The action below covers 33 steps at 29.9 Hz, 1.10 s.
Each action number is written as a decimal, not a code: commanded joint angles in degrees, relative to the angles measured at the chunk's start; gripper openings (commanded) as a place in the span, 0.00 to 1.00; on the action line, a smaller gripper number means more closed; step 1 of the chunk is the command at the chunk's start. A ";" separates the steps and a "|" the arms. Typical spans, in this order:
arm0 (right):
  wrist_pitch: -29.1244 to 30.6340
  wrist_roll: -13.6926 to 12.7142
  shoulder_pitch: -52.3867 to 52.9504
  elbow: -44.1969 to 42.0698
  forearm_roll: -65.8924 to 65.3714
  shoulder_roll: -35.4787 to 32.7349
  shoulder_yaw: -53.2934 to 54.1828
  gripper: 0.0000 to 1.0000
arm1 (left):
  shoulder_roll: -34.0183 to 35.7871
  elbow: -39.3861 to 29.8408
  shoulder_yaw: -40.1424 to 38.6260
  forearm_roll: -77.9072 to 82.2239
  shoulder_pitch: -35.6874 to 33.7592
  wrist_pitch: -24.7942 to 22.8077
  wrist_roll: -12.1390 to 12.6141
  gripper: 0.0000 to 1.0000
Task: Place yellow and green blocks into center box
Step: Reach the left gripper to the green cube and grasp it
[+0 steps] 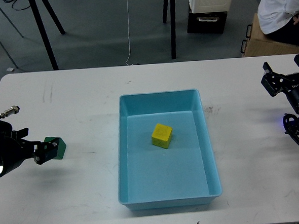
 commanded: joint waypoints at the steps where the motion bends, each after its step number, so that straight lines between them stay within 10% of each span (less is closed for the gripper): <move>1: 0.00 0.01 -0.02 0.22 0.00 0.00 0.00 0.99 | -2.95 4.17 0.07 1.11 -0.48 0.01 0.35 1.00; 33: 0.00 0.01 -1.96 1.45 -0.08 -1.05 0.00 0.99 | -8.76 12.01 0.15 1.02 -1.27 0.01 0.35 1.00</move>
